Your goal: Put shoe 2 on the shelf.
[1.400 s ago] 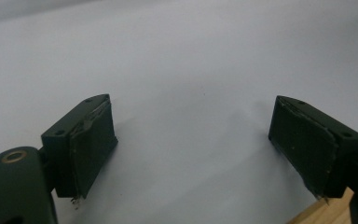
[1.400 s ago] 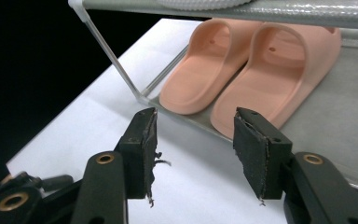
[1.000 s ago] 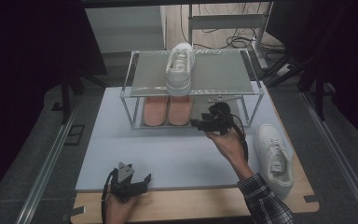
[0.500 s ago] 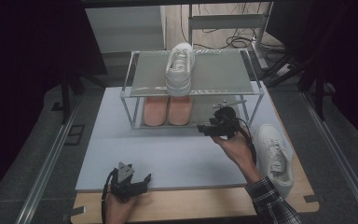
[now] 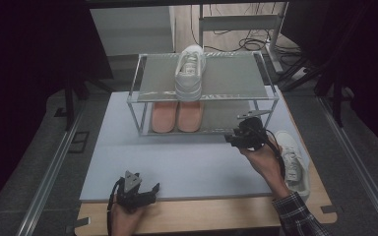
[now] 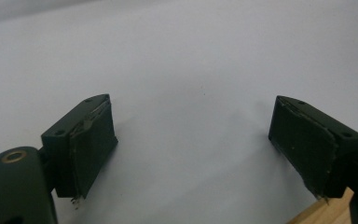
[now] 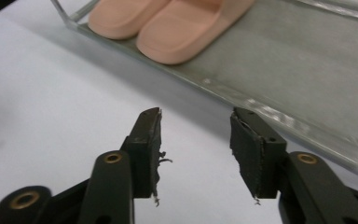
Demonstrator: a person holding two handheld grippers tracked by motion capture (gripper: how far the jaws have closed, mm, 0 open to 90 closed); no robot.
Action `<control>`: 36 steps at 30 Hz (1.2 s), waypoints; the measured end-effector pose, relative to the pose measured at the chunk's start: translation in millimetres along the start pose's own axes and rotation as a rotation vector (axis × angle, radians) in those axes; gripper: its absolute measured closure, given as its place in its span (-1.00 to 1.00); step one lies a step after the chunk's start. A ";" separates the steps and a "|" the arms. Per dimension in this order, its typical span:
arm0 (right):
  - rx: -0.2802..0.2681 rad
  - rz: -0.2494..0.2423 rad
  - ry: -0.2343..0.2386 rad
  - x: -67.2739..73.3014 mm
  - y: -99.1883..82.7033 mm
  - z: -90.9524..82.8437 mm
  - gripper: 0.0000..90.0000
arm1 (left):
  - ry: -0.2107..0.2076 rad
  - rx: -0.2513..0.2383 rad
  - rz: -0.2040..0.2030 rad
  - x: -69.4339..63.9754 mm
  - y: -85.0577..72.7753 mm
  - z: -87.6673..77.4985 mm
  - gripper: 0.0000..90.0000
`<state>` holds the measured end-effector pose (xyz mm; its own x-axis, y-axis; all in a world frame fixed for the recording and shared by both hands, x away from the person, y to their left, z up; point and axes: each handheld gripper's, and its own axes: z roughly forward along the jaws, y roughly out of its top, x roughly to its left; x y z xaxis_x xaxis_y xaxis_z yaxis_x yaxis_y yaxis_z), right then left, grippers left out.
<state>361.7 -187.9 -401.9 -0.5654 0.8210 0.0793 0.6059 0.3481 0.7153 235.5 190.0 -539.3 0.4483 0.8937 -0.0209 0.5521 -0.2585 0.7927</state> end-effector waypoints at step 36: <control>0.077 0.128 -0.259 -97.2 -65.4 -64.5 0.72 | 0.000 0.000 -0.001 -0.1 0.0 0.0 -0.69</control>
<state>341.0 -319.6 -411.7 -0.3261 0.9451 -0.0212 0.7092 0.2593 0.6556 235.4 189.9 -539.3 0.4473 0.8941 -0.0216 0.5526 -0.2573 0.7928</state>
